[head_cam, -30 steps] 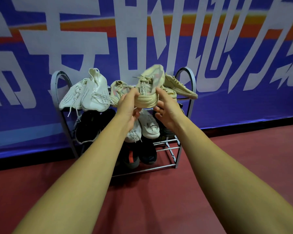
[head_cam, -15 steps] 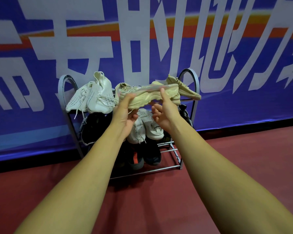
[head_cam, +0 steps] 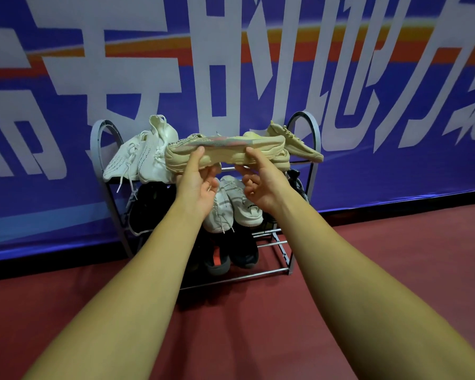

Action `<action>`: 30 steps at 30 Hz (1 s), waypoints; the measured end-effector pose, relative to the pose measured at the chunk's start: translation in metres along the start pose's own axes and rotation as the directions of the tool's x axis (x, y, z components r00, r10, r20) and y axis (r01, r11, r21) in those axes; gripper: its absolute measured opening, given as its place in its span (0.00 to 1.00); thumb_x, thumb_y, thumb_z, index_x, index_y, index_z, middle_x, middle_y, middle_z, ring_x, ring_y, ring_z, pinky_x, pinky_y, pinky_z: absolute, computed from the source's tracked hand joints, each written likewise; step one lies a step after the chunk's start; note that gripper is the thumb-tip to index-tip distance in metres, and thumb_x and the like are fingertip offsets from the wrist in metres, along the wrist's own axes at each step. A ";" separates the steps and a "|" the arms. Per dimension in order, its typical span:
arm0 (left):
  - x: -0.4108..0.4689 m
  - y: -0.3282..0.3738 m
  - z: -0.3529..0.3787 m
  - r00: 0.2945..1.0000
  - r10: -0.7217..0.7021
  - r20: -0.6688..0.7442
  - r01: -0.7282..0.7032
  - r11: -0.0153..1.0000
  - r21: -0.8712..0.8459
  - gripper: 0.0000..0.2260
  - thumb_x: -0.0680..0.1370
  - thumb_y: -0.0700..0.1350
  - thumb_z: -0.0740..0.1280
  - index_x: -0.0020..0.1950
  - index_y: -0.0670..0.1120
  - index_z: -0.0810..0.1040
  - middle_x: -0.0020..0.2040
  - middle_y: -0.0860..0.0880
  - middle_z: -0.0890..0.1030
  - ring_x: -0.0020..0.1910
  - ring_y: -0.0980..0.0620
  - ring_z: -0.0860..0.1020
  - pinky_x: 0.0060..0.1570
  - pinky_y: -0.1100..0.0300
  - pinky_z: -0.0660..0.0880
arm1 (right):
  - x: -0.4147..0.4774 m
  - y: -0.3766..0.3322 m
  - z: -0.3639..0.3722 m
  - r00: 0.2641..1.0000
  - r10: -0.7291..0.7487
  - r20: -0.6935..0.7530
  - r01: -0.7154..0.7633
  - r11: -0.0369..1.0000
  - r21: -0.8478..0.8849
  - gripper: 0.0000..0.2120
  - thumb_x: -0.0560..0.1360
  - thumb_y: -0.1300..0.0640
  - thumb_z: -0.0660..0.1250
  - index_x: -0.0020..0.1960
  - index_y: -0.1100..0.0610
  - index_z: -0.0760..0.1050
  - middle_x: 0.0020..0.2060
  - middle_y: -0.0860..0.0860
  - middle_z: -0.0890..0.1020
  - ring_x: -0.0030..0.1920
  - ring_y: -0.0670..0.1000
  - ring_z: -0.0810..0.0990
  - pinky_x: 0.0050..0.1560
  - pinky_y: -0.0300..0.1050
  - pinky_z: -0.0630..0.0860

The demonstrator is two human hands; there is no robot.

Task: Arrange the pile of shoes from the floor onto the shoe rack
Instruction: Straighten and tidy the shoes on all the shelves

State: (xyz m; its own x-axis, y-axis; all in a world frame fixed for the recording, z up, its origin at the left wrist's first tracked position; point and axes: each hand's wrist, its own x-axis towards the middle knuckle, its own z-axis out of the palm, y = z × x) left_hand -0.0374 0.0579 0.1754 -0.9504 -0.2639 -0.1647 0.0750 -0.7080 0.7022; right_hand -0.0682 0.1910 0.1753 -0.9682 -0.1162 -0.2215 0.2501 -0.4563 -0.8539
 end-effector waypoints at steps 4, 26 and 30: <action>0.008 0.004 -0.006 0.998 0.031 -0.052 -0.032 0.999 -0.011 0.29 0.70 0.52 0.77 0.69 0.49 0.73 0.49 0.50 0.82 0.36 0.56 0.79 0.28 0.65 0.69 | 0.002 0.000 -0.004 0.995 0.020 -0.094 -0.015 0.998 0.061 0.19 0.73 0.39 0.71 0.54 0.54 0.79 0.38 0.51 0.84 0.26 0.45 0.70 0.25 0.36 0.60; 0.011 0.009 0.010 0.994 0.106 -0.008 -0.104 0.983 0.150 0.38 0.72 0.39 0.75 0.72 0.55 0.55 0.61 0.42 0.81 0.47 0.47 0.83 0.45 0.55 0.80 | -0.012 -0.003 -0.021 0.951 0.155 0.266 -0.144 0.988 -0.061 0.34 0.71 0.36 0.67 0.61 0.64 0.81 0.58 0.59 0.84 0.36 0.50 0.75 0.37 0.42 0.63; 0.010 0.002 0.013 0.992 0.124 -0.007 -0.121 0.978 0.168 0.39 0.71 0.36 0.76 0.72 0.53 0.55 0.64 0.43 0.78 0.45 0.51 0.82 0.37 0.59 0.79 | -0.006 0.000 -0.021 0.968 0.175 0.178 -0.172 0.985 -0.031 0.35 0.71 0.31 0.65 0.55 0.64 0.82 0.48 0.59 0.86 0.33 0.50 0.74 0.36 0.41 0.62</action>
State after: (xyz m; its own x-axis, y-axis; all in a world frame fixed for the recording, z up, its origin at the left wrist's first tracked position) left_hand -0.0509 0.0618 0.1840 -0.9316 -0.3542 -0.0814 0.1376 -0.5511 0.8230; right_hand -0.0623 0.2107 0.1667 -0.8942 -0.3493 -0.2800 0.4130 -0.4020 -0.8172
